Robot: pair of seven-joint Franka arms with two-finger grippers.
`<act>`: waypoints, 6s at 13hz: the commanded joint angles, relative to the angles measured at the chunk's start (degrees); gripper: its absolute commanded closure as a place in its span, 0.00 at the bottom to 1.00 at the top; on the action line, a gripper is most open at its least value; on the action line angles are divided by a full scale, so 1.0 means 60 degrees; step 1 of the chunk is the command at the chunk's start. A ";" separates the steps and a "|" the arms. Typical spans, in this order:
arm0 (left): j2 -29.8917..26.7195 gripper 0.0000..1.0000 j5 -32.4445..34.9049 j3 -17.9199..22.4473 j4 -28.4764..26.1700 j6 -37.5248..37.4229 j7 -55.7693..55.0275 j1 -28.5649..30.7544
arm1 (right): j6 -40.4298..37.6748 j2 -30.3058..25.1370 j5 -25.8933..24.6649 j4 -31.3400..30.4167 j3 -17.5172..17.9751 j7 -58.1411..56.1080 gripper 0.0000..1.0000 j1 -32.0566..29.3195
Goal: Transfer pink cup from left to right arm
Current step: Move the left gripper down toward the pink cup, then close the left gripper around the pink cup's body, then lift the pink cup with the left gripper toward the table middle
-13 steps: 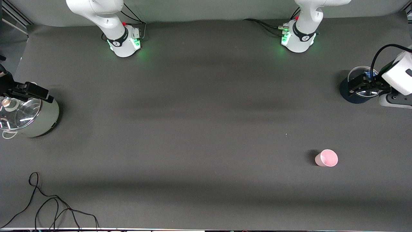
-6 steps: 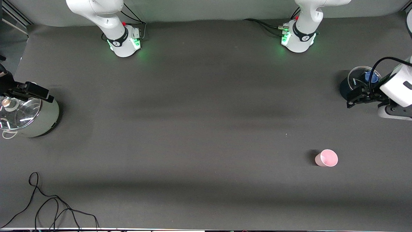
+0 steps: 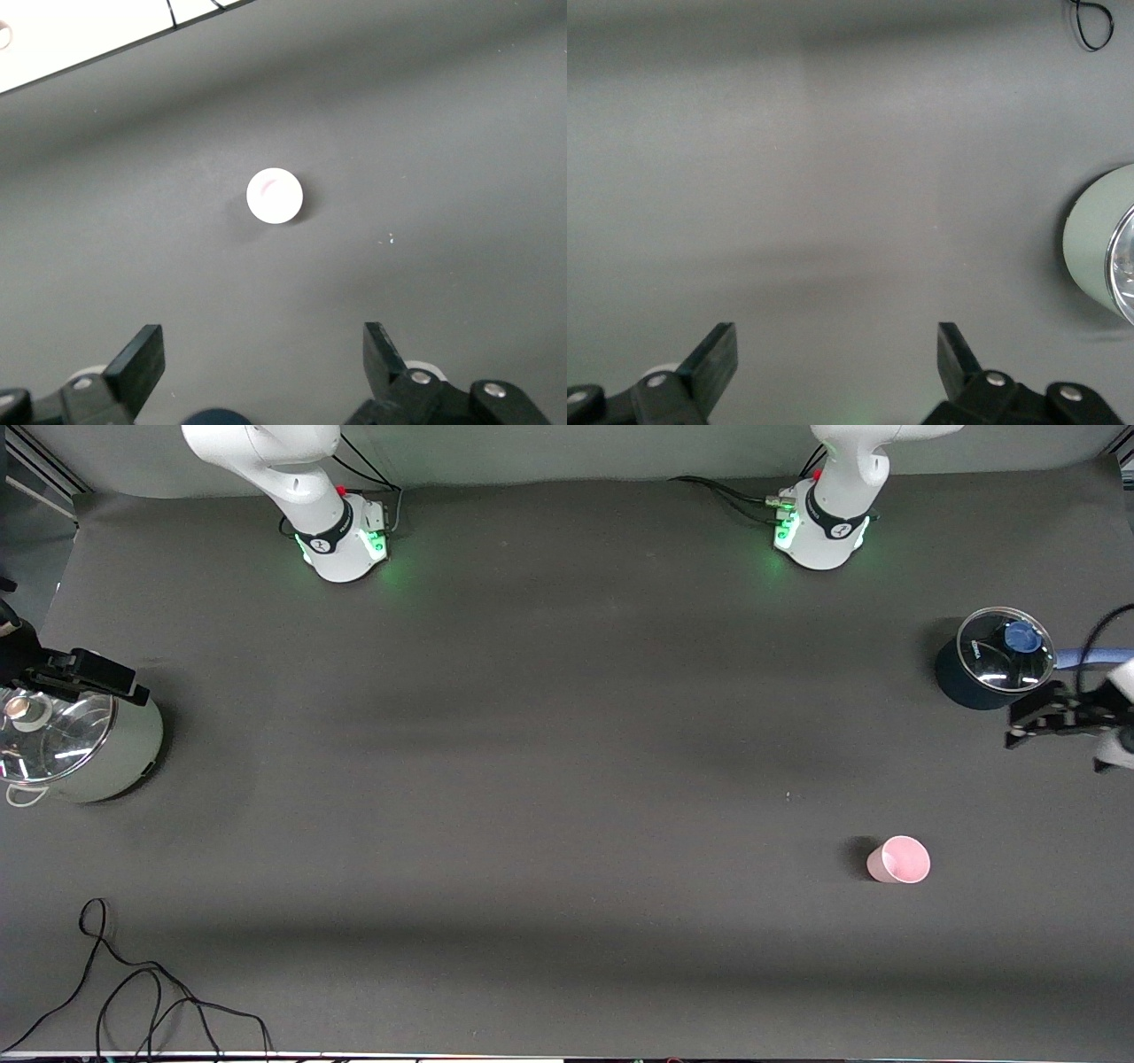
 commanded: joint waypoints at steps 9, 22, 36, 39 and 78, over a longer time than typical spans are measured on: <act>0.3543 0.00 -0.5235 -0.0047 0.0975 0.0953 0.8563 0.2767 | -0.0144 0.0041 0.0148 0.0129 -0.0001 -0.0217 0.00 -0.0055; 0.8306 0.02 -0.8990 -0.1336 0.2311 -0.0689 1.6711 0.4657 | -0.0261 0.0027 0.0148 0.0115 -0.0001 -0.0202 0.00 -0.0041; 0.9436 0.02 -1.0292 -0.1775 0.1945 -0.0572 1.9044 0.4468 | -0.0261 0.0012 0.0148 0.0115 -0.0016 -0.0217 0.00 -0.0070; 0.9494 0.02 -1.0615 -0.1775 0.1930 -0.0498 1.9044 0.4175 | -0.0276 0.0012 0.0148 0.0115 -0.0016 -0.0217 0.00 -0.0070; -0.2003 0.54 -1.4638 -0.2317 -0.6067 0.7284 1.0695 -0.2393 | -0.0276 0.0130 0.0104 0.0173 -0.0060 -0.0173 0.00 -0.0041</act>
